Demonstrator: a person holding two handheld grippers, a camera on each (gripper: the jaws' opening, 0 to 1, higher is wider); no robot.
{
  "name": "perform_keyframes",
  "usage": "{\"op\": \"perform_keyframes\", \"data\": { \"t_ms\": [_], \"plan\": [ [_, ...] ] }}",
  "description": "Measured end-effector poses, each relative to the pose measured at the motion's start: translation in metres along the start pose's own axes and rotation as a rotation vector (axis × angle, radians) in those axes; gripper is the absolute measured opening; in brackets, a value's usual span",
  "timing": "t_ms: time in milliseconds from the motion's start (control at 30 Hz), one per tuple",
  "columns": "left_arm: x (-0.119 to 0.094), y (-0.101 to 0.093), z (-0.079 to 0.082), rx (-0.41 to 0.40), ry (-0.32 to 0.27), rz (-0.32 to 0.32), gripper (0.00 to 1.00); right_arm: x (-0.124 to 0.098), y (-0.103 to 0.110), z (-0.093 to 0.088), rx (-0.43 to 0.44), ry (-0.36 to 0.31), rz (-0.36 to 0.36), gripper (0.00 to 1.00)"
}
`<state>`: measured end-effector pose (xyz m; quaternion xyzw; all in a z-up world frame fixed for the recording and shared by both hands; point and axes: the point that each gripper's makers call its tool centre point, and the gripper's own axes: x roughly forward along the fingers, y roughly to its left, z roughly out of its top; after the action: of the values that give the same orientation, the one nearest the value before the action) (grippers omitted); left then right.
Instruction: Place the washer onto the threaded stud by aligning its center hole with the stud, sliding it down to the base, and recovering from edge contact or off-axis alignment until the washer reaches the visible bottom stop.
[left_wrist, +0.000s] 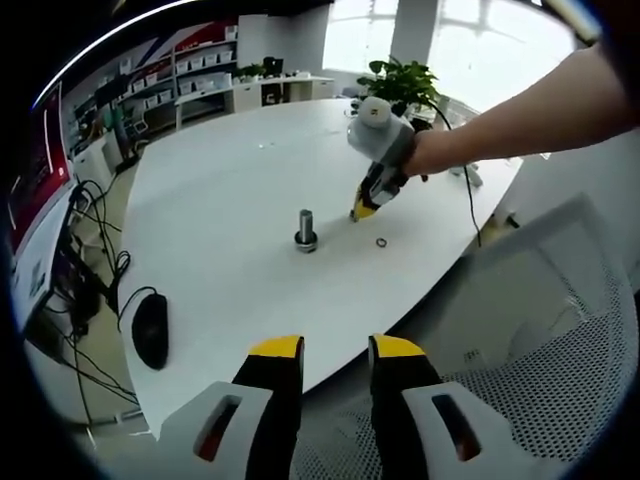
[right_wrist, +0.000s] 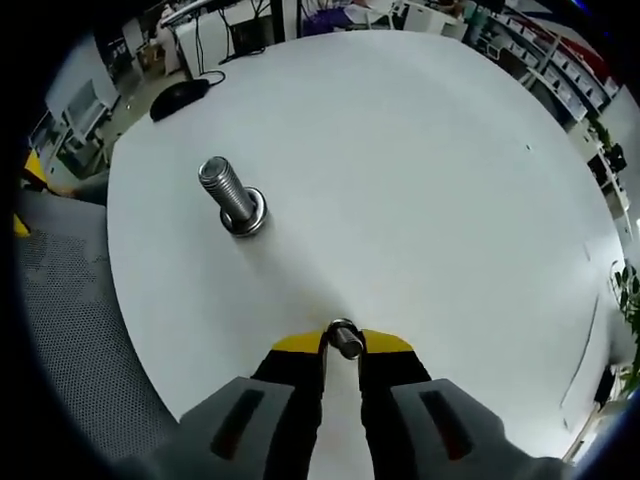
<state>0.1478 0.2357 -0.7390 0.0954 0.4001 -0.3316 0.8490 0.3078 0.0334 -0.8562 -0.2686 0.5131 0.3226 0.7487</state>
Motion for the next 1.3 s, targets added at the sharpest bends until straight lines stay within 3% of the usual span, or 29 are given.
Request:
{"op": "perform_keyframes", "data": {
  "t_ms": [367,733,1300],
  "plan": [
    [0.0,0.0,0.0,-0.001,0.001,0.002,0.24,0.002,-0.001,-0.005,-0.022,0.007,-0.012,0.17],
    [0.0,-0.001,0.001,0.002,-0.003,-0.001,0.24,-0.007,0.0,-0.013,0.012,0.007,-0.018,0.18],
    [-0.001,-0.002,0.002,0.013,-0.012,-0.006,0.24,-0.015,0.023,-0.034,0.026,0.01,0.008,0.19]
  ]
}}
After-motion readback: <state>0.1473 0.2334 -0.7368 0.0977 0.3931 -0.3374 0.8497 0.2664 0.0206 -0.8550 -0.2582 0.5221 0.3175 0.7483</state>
